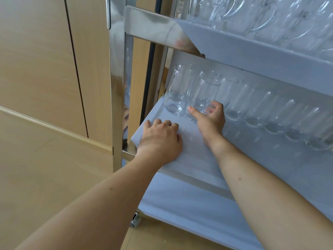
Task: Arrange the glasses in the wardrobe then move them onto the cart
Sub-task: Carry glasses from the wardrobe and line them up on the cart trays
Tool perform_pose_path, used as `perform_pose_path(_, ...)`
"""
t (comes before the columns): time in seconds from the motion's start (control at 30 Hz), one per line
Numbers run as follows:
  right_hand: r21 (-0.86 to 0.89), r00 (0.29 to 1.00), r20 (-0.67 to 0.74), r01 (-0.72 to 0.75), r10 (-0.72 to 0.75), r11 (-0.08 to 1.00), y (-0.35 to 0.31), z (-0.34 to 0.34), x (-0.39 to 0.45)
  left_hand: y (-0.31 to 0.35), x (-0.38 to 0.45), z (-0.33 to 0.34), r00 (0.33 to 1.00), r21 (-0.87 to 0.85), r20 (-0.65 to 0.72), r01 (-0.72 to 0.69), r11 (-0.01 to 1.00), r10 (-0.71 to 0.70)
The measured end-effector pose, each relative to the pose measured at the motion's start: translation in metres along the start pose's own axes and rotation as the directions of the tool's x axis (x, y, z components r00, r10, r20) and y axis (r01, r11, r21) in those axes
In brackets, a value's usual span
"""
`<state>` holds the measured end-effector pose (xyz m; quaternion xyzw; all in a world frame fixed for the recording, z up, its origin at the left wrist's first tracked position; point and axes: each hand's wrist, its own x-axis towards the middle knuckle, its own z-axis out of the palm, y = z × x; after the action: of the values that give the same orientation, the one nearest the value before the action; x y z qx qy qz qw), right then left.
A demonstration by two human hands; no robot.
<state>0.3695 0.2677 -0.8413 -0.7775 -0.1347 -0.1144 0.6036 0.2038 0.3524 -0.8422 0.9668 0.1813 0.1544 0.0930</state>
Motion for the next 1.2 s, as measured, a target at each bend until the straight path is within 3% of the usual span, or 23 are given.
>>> perform_pose_path(0.77,-0.102,1.000,0.019,-0.020,0.022,0.995,-0.009,0.006,0.007,0.001,0.001,0.000,1.000,-0.007,0.000,-0.006,1.000,0.006)
perform_pose_path(1.03,-0.302,0.978,0.190,-0.021,0.082,0.953,-0.016,-0.016,-0.008,0.000,0.004,0.004,1.000,0.003,-0.003,-0.006,1.000,0.006)
perform_pose_path(1.2,-0.462,0.950,0.311,0.127,0.026,0.878,-0.017,-0.039,-0.026,0.000,0.004,0.002,1.000,0.015,0.011,-0.004,1.000,0.004)
